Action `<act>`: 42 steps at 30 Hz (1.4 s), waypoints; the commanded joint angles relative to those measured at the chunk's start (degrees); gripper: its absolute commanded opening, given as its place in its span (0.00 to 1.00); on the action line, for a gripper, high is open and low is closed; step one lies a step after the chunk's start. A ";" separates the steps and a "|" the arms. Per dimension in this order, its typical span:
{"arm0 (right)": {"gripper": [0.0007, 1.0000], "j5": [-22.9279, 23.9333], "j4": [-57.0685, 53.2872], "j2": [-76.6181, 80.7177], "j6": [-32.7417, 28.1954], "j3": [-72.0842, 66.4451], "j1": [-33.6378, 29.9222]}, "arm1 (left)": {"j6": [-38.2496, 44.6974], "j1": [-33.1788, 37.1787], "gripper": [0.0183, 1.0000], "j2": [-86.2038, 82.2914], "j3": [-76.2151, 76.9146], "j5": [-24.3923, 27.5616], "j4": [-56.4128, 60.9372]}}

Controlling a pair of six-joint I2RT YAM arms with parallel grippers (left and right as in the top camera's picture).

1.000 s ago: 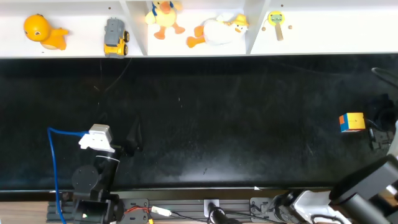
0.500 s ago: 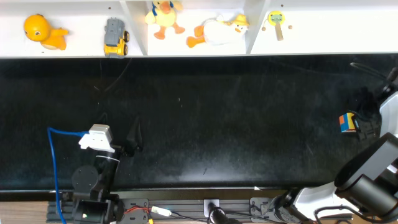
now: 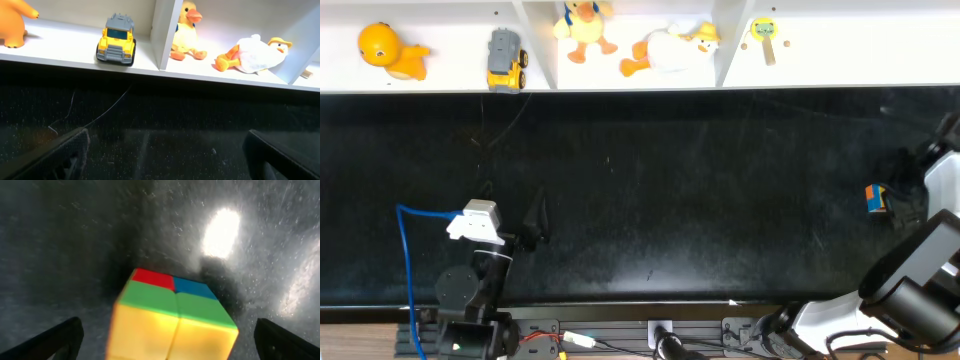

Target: Store Toys

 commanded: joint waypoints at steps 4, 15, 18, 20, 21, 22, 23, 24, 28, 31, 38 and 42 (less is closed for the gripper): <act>0.88 0.87 1.44 0.35 0.37 -2.08 0.00 | -1.03 -0.52 1.00 -0.68 -0.42 0.76 0.28; 0.58 1.55 3.61 0.35 -0.98 -2.05 0.00 | -1.03 -0.52 1.00 -0.68 -0.42 0.76 0.28; 0.52 2.43 3.78 0.35 -1.31 -2.05 0.00 | -1.03 -0.52 1.00 -0.68 -0.42 0.76 0.28; 0.47 2.82 3.85 0.33 -1.73 -2.05 0.00 | -1.03 -0.52 1.00 -0.68 -0.42 0.76 0.28; 0.45 2.82 3.98 0.35 -2.16 -2.05 0.00 | -1.03 -0.52 1.00 -0.68 -0.42 0.76 0.28; 0.44 2.84 4.00 0.33 -2.29 -2.05 0.00 | -1.03 -0.52 1.00 -0.68 -0.42 0.76 0.26; 0.41 2.82 4.00 0.33 -2.47 -2.05 0.00 | -1.03 -0.52 1.00 -0.68 -0.42 0.76 0.28; 0.39 2.82 4.00 0.33 -2.80 -2.05 0.00 | -1.03 -0.52 1.00 -0.68 -0.42 0.76 0.28; 0.28 2.82 2.99 0.13 -5.07 -1.44 0.00 | -1.03 -0.52 1.00 -0.68 -0.42 0.76 0.28; 0.19 2.84 1.70 -0.87 -6.43 -0.35 0.00 | -1.03 -0.52 1.00 -0.68 -0.42 0.76 0.28; 0.04 2.32 -1.62 -7.69 -13.18 4.87 1.18 | -1.03 -0.52 1.00 -0.68 -0.42 0.76 0.28; 0.04 0.59 -1.27 -14.08 -23.78 8.13 4.22 | -1.03 -0.52 1.00 -0.68 -0.42 0.76 0.28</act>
